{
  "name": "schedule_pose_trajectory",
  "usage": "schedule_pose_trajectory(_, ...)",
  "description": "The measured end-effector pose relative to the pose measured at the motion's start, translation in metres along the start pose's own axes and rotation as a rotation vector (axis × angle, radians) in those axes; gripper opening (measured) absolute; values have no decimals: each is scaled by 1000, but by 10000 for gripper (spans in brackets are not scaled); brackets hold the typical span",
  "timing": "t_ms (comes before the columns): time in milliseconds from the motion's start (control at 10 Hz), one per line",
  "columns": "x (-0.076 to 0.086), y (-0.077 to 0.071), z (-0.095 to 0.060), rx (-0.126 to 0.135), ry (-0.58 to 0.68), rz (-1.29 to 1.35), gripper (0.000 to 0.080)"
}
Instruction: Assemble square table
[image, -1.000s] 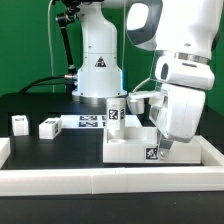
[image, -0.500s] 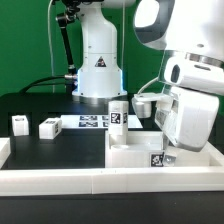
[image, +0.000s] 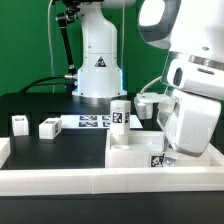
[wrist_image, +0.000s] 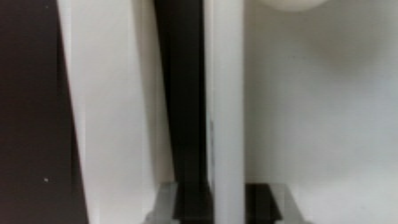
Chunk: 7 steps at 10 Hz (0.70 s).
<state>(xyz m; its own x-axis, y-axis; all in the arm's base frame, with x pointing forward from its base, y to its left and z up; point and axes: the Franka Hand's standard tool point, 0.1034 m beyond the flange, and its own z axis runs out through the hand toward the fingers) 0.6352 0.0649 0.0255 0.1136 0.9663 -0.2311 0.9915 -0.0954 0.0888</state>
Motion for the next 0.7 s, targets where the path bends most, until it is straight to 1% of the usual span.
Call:
schedule_pose_trajectory(100,-1,-5,2,19,-8,-1,61)
schedule_pose_trajectory(200,-3,-11,2,41,-17,-2,180)
schedule_pose_trajectory(400,-8,-21,1,91,-41,-5,455)
schedule_pose_trajectory(500,-11,-24,-1,112,-53,-5,455)
schedule_pose_trajectory(600,-15,-25,-6,119,-59,-3,601)
schedule_pose_trajectory(700,-19,-20,-12,108,-59,1,635)
